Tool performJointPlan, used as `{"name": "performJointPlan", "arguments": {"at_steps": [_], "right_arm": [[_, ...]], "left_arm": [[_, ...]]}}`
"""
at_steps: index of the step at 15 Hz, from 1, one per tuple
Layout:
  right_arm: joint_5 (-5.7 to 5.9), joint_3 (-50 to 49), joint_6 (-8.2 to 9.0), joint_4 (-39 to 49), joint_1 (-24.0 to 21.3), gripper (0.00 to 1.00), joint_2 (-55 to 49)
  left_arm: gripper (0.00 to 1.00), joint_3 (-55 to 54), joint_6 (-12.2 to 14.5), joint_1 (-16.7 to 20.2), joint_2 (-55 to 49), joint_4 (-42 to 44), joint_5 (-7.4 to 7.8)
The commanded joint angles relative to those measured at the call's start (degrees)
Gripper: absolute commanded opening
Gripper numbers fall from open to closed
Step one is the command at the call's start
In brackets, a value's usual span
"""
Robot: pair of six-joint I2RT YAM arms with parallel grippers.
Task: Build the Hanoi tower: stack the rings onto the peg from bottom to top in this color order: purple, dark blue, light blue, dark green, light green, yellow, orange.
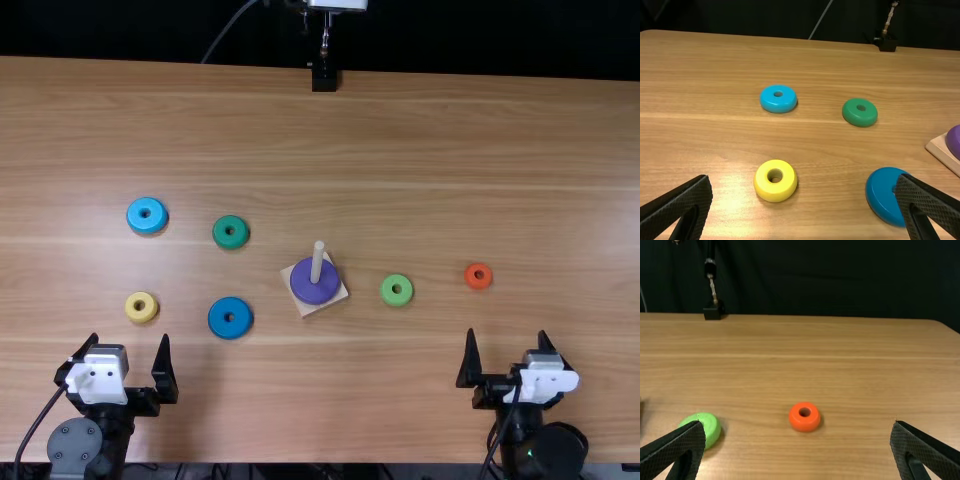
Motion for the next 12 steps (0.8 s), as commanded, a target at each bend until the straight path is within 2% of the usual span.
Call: {"name": "performJointPlan", "arguments": {"at_steps": [1,12], "right_arm": [[-0.61,-2.83,-0.74,-5.95,-0.69,1.00,-0.73],[-0.61,-2.74,-0.63,-6.58,-0.69,1.00,-0.73]], "left_arm": [[1.00,-5.93,0.58,0.66,-0.62,-4.48,-0.19],[1.00,-5.93,0.58,0.66,-0.62,-4.59,-0.19]]}}
